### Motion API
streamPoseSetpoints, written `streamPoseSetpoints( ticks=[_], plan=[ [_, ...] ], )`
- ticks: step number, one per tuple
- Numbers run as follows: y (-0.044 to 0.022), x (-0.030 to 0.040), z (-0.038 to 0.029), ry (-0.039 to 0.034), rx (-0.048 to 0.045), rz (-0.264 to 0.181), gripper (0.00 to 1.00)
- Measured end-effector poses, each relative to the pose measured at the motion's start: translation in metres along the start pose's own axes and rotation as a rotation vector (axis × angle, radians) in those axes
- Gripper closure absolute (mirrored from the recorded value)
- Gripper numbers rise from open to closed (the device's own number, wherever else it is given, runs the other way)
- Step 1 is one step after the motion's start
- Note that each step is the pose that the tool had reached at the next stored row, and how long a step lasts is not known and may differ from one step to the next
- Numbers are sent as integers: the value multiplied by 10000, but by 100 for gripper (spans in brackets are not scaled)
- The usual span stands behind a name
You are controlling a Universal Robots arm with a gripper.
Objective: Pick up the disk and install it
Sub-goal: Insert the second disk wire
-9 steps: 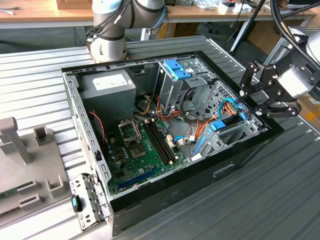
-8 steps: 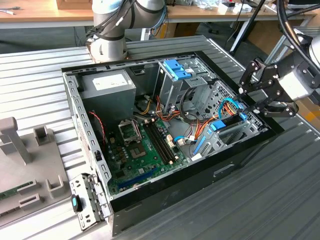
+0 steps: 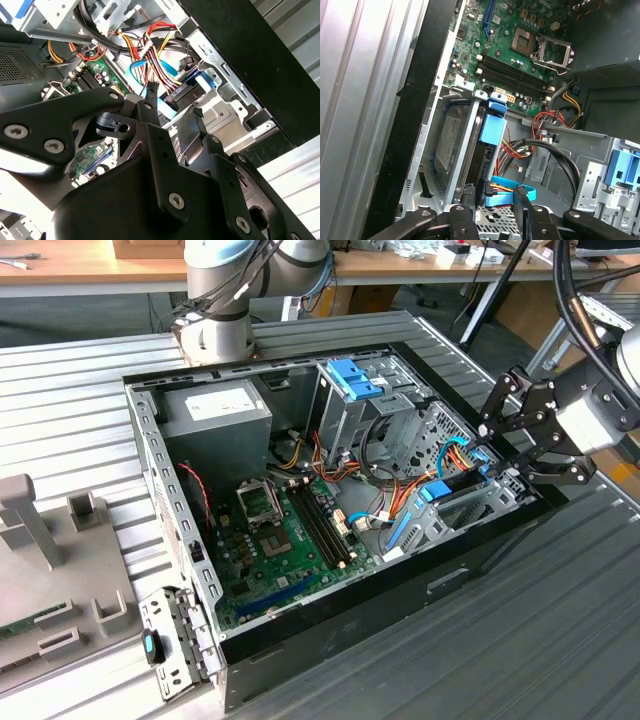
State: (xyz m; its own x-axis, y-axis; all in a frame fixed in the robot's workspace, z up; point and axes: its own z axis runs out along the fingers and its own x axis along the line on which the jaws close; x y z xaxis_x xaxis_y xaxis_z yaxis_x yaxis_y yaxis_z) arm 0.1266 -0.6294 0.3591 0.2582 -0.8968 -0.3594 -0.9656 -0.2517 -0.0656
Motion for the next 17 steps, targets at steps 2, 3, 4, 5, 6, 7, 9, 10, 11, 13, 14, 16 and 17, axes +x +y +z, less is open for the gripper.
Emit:
streamPoseSetpoints(
  ticks=[2,3,4,5,6,7,9,10,11,13,14,16,17],
  plan=[
    [0,0,0,-1,0,0,56],
    [0,0,0,-3,1,0,56],
    [1,4,0,-7,2,0,56],
    [2,9,-3,-20,6,-1,56],
    [8,27,-10,-55,15,-2,56],
    [17,68,-27,-105,28,-3,56],
    [22,87,-20,-137,37,-5,56],
    [22,90,-16,-143,39,-5,56],
    [23,91,-15,-156,43,-5,56],
    [23,91,-14,-161,43,-5,56],
    [23,91,-14,-162,44,-5,56],
    [23,91,-14,-163,44,-5,58],
    [23,91,-14,-163,44,-5,65]
  ],
)
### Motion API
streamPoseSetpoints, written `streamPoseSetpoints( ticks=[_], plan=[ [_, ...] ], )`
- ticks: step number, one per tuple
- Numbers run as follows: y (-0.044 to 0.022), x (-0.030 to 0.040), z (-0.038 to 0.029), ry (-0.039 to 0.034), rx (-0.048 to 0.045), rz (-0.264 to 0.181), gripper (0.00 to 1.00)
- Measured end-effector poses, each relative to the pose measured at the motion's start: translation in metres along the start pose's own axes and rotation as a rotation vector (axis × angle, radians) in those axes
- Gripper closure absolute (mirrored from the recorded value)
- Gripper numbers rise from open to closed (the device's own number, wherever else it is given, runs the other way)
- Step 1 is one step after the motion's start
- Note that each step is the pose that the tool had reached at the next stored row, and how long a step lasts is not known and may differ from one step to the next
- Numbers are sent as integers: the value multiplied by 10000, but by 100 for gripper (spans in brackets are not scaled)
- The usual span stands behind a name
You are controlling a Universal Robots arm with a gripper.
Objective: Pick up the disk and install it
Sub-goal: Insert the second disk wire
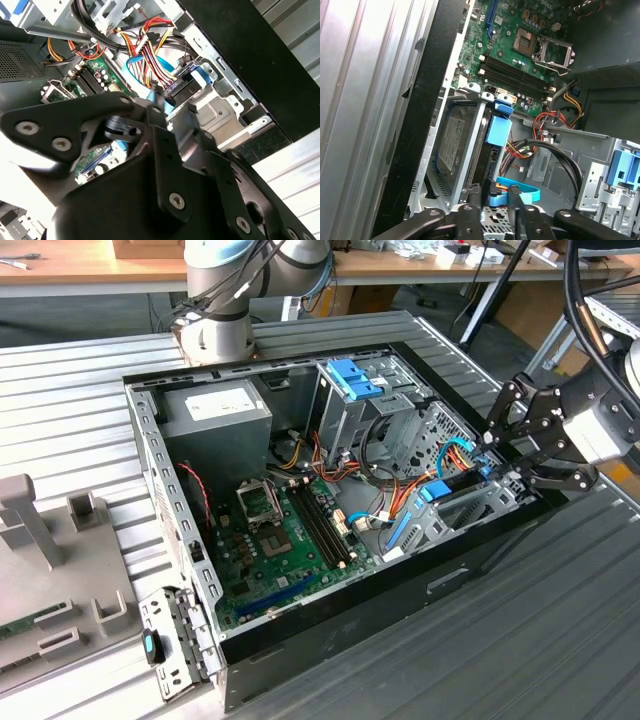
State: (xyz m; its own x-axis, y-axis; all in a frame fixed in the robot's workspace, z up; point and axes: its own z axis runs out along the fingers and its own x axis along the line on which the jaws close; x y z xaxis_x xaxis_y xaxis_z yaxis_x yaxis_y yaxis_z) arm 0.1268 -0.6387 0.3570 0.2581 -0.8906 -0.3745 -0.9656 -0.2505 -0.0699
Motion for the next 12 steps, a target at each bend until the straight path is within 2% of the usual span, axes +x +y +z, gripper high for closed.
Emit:
streamPoseSetpoints(
  ticks=[1,5,6,7,9,12],
  plan=[
    [0,0,0,-1,0,0,72],
    [0,0,0,-1,0,0,72],
    [0,0,0,0,0,0,73],
    [0,0,0,-1,0,0,80],
    [0,1,0,-1,0,0,84],
    [0,1,0,-1,0,0,84]
  ],
)
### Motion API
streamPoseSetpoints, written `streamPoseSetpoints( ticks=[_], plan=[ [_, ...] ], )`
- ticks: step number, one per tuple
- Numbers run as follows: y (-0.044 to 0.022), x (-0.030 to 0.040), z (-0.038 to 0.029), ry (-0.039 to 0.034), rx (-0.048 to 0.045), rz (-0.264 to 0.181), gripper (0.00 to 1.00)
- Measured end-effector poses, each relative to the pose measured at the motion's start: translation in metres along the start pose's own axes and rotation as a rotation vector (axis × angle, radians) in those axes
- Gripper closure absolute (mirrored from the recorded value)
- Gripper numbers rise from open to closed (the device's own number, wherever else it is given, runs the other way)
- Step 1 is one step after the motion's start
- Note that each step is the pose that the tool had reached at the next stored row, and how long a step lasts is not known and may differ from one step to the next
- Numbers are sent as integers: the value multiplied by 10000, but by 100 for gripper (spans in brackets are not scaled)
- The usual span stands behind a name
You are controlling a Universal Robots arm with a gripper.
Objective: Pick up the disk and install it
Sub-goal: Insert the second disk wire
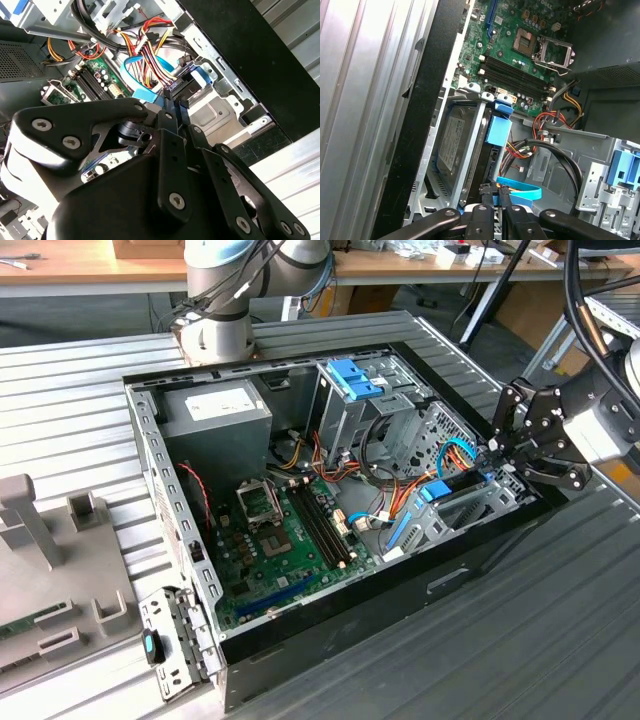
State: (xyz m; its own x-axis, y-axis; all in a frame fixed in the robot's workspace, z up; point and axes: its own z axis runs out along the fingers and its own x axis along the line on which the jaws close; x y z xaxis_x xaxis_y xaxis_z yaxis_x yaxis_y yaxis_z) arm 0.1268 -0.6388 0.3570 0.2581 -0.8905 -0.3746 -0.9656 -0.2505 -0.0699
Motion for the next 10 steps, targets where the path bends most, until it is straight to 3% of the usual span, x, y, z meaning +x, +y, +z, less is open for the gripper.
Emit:
streamPoseSetpoints(
  ticks=[4,6,9,10],
  plan=[
    [0,1,0,0,0,0,84],
    [21,-13,4,56,-3,-3,84],
    [146,-69,18,55,-1,-3,84],
    [175,-93,24,151,-3,-10,84]
  ],
)
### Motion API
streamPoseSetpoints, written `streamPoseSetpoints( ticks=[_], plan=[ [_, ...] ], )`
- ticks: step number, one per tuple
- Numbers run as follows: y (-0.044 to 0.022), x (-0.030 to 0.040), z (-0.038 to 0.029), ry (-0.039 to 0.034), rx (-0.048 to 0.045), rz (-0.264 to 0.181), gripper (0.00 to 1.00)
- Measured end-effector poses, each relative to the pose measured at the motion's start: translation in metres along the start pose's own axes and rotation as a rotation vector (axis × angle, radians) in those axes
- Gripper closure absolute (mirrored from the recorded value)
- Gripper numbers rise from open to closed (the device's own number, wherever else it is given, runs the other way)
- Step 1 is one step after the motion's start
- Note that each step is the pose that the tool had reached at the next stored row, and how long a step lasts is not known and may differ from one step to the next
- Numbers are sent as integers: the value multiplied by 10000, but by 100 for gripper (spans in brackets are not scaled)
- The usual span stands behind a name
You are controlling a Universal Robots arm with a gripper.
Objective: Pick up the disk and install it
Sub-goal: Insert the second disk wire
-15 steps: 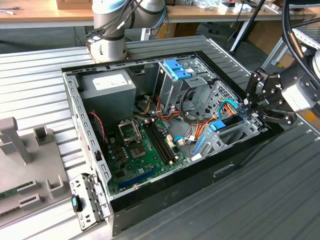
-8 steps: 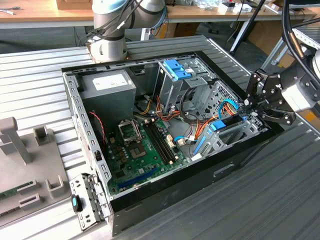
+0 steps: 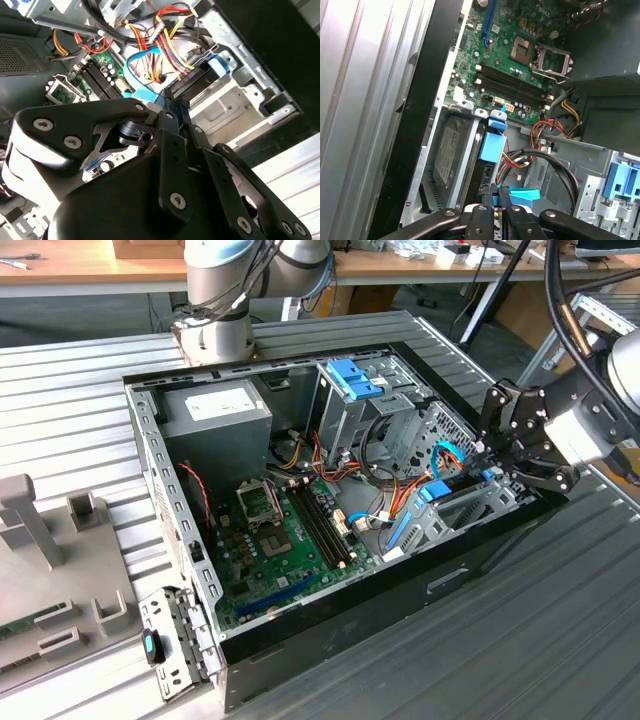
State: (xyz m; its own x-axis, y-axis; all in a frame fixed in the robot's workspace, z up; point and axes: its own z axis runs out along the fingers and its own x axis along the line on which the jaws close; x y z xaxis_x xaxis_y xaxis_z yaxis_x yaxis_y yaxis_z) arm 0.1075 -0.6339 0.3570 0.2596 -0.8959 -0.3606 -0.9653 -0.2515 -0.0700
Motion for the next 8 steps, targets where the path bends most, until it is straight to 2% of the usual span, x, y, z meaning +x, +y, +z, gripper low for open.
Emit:
streamPoseSetpoints(
  ticks=[1,2,4,5,6,7,8],
  plan=[
    [10,-35,12,444,-58,-11,84],
    [16,-63,22,621,-80,-16,84],
    [33,-95,27,1085,-118,-35,84],
    [33,-127,38,1437,-176,-40,84],
    [30,-159,51,1650,-207,-45,84],
    [30,-183,60,1689,-208,-47,84],
    [29,-197,66,1683,-205,-47,84]
  ],
)
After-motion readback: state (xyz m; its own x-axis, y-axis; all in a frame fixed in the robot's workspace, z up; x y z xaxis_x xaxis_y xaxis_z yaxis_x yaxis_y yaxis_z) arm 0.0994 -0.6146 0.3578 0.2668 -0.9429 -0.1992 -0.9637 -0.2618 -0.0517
